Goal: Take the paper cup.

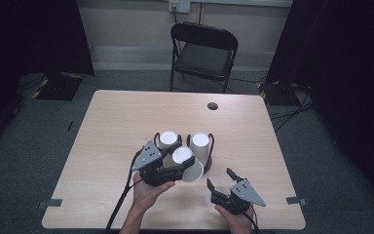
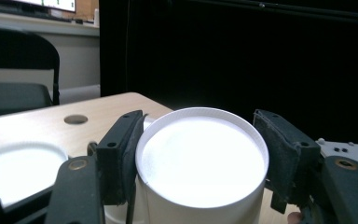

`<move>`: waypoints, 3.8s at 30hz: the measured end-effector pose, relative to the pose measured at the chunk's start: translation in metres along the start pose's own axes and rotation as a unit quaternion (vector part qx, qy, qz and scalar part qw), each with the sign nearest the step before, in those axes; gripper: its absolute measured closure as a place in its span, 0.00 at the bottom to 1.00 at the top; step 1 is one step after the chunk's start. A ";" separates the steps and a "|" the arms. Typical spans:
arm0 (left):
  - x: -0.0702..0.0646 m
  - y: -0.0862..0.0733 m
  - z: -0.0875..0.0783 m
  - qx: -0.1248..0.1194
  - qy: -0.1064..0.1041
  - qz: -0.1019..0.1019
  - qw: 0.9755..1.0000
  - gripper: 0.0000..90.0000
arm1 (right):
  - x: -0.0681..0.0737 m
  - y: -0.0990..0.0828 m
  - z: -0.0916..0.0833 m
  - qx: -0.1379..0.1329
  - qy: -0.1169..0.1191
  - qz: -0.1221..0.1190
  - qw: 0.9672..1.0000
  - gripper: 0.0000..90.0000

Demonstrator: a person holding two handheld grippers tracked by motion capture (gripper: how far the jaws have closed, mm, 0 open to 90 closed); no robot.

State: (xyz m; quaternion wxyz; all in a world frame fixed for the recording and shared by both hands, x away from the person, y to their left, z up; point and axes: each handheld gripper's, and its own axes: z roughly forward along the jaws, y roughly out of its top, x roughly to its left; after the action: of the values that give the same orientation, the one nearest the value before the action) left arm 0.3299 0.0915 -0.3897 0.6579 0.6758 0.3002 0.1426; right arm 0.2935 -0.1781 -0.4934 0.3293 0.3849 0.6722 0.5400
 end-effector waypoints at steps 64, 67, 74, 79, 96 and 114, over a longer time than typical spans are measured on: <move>0.024 -0.036 -0.004 0.010 -0.063 -0.138 0.988 0.35 | 0.035 0.010 0.017 -0.120 0.103 -0.085 0.984 0.91; 0.026 -0.036 -0.006 0.007 -0.042 -0.128 0.991 0.37 | 0.033 0.011 0.015 -0.114 0.102 -0.076 0.985 0.98; 0.024 -0.038 -0.005 0.022 -0.022 -0.089 0.996 0.36 | 0.031 0.013 0.014 -0.102 0.102 -0.070 0.987 0.98; 0.023 -0.040 -0.006 0.026 -0.004 -0.056 0.998 0.34 | 0.030 0.013 0.014 -0.082 0.107 -0.062 0.989 0.98; 0.030 -0.051 -0.019 0.033 0.034 0.019 0.999 0.25 | 0.010 0.028 0.014 0.009 0.117 0.012 0.993 0.99; 0.021 -0.066 -0.023 0.057 0.032 0.081 0.995 0.26 | -0.005 0.045 0.015 0.088 0.141 0.045 0.985 0.99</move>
State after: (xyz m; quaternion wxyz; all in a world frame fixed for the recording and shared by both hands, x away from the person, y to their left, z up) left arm 0.3185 0.1192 -0.4561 0.5945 0.7296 0.2731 0.1993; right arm 0.3157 -0.1703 -0.4525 0.1716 0.3624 0.7389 0.5414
